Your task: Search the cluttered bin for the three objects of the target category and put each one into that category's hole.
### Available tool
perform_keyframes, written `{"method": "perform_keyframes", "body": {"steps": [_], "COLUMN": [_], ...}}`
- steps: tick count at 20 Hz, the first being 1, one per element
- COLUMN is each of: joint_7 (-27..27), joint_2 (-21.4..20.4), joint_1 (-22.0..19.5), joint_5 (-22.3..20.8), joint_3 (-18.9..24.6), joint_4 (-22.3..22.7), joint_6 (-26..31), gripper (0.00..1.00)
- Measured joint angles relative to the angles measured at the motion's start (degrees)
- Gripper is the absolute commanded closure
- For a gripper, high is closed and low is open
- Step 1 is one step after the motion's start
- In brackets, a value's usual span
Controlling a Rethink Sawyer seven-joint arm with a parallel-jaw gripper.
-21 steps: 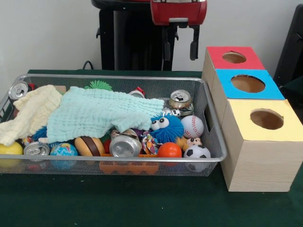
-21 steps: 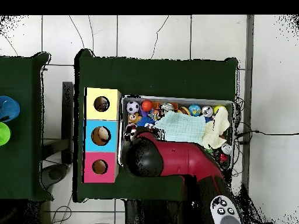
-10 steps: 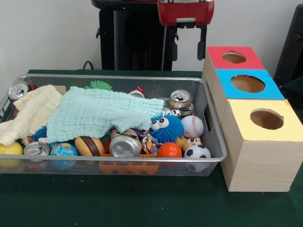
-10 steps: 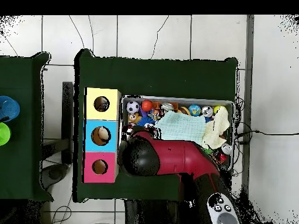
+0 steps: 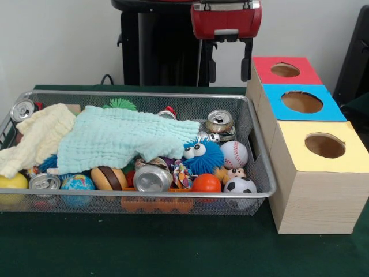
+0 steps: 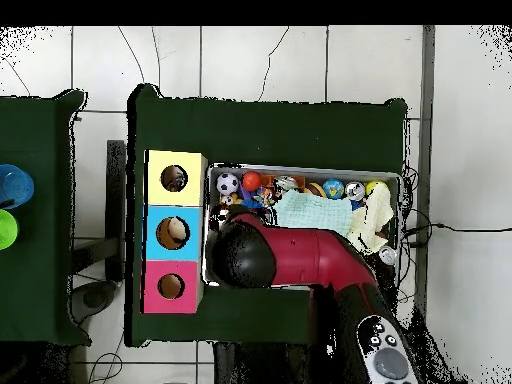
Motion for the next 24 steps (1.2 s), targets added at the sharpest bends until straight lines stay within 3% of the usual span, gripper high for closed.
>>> {"method": "perform_keyframes", "body": {"steps": [11, 17, 24], "joint_7": [0.0, 0.0, 0.0], "joint_2": [5.4, 8.7, 13.1], "joint_1": [-0.4, -2.9, -5.2], "joint_5": [0.0, -0.6, -4.8], "joint_3": [0.5, 2.8, 4.0], "joint_4": [-7.3, -9.7, -12.2], "joint_6": [0.5, 0.5, 0.5], "gripper": [0.0, 0.0, 0.0]}}
